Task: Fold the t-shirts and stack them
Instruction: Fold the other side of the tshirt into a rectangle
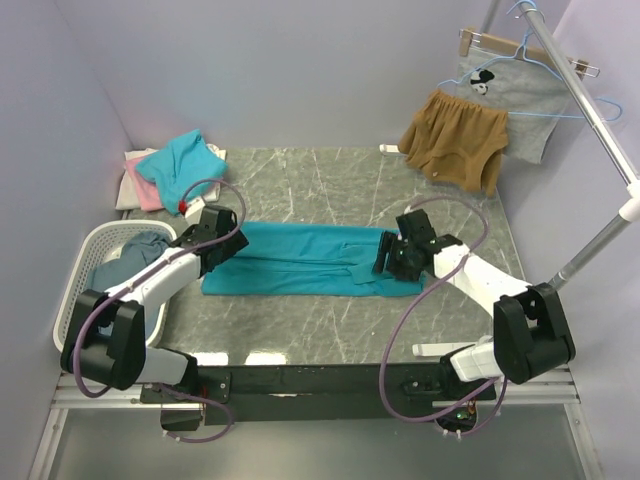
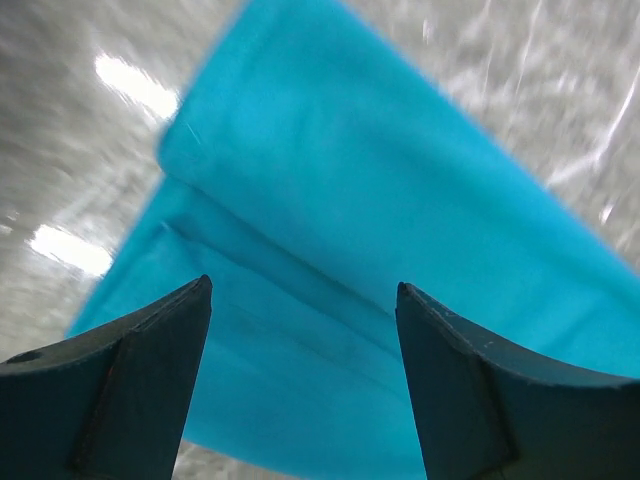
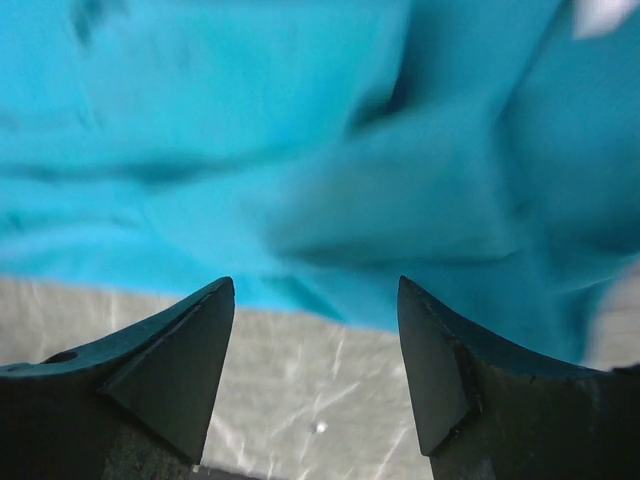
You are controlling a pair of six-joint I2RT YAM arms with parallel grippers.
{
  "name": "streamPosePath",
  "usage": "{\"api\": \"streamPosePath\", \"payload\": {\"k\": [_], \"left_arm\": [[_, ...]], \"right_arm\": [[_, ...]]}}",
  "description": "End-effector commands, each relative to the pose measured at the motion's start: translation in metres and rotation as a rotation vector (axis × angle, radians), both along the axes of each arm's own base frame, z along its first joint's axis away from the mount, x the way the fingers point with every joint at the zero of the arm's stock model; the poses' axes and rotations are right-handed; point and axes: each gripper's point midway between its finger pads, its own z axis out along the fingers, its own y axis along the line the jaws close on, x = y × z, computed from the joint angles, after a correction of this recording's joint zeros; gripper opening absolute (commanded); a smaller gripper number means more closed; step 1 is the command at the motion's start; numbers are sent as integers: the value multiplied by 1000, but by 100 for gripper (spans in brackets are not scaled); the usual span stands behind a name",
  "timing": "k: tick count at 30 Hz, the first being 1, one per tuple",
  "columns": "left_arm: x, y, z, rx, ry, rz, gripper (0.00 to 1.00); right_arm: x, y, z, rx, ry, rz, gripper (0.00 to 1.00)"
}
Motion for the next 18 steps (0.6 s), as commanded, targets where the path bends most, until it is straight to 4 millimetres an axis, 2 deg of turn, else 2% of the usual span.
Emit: {"api": "streamPosePath", "payload": {"k": [1,5,14,17,18], "left_arm": [[-2,-26,-8,-92,1,-109,79],[0,-30,-17,-92,31,-114,78],[4,-32,-25,-70,59,-120,77],[5,-32,-28,-65,69,-114,77],[4,-31,-30,-62,73,-112,77]], "right_arm": [[-19,43,-3,209,37,78,72],[-20,56,-9,252,44,85,72],[-12,57,-29,230,59,58,71],[-6,58,-31,226,49,59,68],[-6,59,-32,229,52,58,63]]}}
